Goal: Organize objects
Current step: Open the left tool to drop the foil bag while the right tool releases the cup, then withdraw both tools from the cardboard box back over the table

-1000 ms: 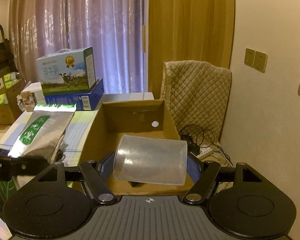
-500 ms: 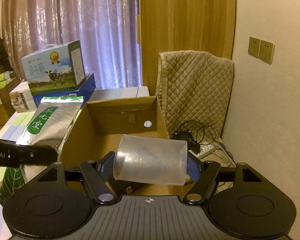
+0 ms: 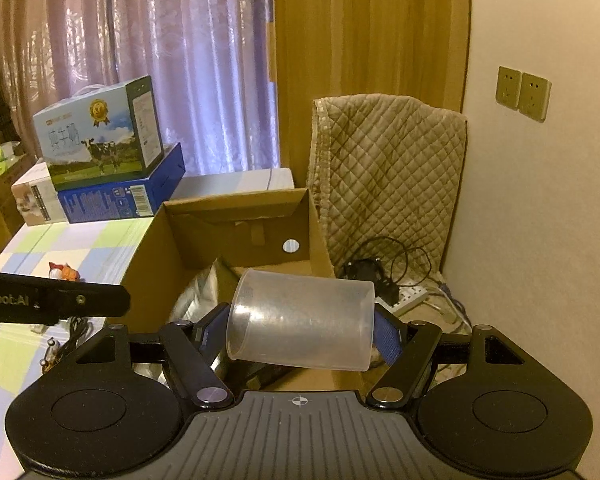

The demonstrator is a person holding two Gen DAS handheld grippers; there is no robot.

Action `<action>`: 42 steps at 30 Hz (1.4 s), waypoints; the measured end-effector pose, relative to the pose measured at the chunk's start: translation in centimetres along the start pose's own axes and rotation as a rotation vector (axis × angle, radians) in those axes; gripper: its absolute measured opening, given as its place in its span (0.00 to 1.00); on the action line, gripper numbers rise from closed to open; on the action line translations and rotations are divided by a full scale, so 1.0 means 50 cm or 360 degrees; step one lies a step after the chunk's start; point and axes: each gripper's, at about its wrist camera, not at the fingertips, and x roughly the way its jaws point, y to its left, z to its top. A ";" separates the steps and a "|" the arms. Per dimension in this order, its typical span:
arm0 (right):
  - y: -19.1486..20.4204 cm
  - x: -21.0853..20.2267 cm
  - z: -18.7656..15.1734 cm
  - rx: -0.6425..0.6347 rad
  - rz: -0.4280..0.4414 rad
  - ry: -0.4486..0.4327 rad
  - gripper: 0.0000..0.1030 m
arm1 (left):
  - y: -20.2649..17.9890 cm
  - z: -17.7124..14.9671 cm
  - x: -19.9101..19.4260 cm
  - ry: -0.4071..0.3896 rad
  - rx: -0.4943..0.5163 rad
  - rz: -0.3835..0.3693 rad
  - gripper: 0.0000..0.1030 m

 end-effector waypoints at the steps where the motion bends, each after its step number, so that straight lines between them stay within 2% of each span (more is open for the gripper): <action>1: 0.001 0.000 -0.002 0.0003 0.0005 0.0004 0.68 | 0.005 -0.004 -0.006 -0.0005 0.0000 0.0014 0.48; 10: 0.013 -0.005 -0.013 0.0038 0.0047 0.0025 0.68 | 0.050 -0.023 -0.057 -0.0035 -0.0029 0.0088 0.51; 16: 0.013 -0.007 -0.002 0.0121 0.0106 -0.0037 0.68 | 0.069 -0.032 -0.078 -0.0045 -0.0044 0.0107 0.54; 19: 0.014 -0.004 0.000 0.0112 0.0145 -0.0042 0.79 | 0.078 -0.035 -0.085 -0.0049 -0.0043 0.0116 0.57; 29: 0.006 -0.027 -0.005 0.0191 0.0136 -0.0003 0.80 | 0.122 -0.058 -0.118 -0.0052 -0.0062 0.0169 0.61; 32: 0.016 -0.043 -0.004 0.0183 0.0143 -0.0017 0.80 | 0.132 -0.065 -0.133 -0.0057 -0.0064 0.0183 0.62; 35: 0.030 -0.061 0.002 0.0180 0.0162 -0.0036 0.80 | 0.146 -0.068 -0.154 -0.0070 -0.0060 0.0205 0.68; 42: 0.095 -0.105 0.011 0.0130 0.0243 -0.0088 0.80 | 0.208 -0.074 -0.229 -0.0120 -0.0030 0.0334 0.74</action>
